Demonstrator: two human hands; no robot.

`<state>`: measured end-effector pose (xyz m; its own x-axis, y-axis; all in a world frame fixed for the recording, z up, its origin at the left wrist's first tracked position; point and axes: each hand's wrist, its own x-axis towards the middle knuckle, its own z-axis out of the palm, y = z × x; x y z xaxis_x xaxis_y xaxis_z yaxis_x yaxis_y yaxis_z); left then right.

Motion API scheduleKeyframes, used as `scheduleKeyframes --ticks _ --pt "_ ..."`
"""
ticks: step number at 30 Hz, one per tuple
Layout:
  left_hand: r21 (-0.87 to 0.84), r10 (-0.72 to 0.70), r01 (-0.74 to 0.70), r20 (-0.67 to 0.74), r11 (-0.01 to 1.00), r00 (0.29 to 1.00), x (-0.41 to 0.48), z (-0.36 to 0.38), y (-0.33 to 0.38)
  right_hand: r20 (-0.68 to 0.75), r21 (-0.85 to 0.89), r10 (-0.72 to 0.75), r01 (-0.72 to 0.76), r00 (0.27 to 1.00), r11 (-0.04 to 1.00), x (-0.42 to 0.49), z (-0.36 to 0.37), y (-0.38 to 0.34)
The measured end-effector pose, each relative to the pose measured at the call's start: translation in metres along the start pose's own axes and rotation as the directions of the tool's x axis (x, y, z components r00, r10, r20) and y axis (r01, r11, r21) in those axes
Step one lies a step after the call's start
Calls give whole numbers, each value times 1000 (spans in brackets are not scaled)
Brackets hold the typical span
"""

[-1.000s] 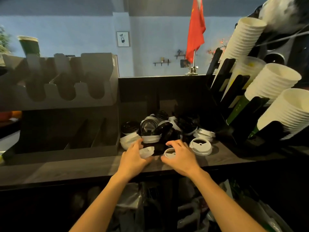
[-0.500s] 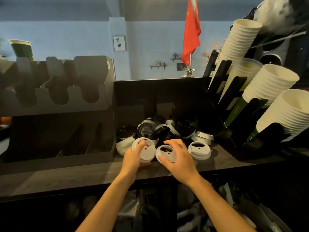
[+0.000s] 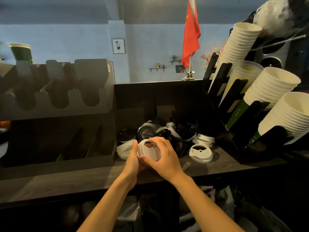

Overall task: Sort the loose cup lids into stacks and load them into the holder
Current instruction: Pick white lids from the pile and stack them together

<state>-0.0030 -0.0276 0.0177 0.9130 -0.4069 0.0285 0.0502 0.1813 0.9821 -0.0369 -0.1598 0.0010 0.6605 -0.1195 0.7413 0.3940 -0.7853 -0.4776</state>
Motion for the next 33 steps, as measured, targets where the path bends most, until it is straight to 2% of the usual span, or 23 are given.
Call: scheduleKeyframes --ticks 6,10,15,17,21,24,28,31,33 --pt "18 40 -42 79 999 996 0 0 -4 -55 -52 -20 17 998 999 0 1 4" --pt "48 96 -106 174 993 980 3 -5 -5 22 -16 -61 61 998 998 -2 0 3" --pt "87 112 -122 110 989 988 3 -5 -4 114 65 1 -8 993 998 -5 -6 0" --pt "108 115 -129 125 986 986 3 -4 -5 85 31 11 -13 996 999 -8 -12 3" --pt "157 107 -129 138 979 985 4 5 -7 -127 -236 46 -75 991 969 -15 -41 29" --pt "132 78 -96 139 987 987 8 21 -8 -204 -416 170 -243 964 876 -18 -68 51" --pt "122 73 -89 126 989 989 13 54 -14 -219 -494 461 -505 860 708 -23 -82 66" --pt "201 92 -116 128 973 988 15 64 -20 -180 -481 589 -593 787 645 -23 -82 69" --pt "225 99 -126 127 966 987 17 60 -23 -160 -476 603 -596 782 647 -22 -79 70"
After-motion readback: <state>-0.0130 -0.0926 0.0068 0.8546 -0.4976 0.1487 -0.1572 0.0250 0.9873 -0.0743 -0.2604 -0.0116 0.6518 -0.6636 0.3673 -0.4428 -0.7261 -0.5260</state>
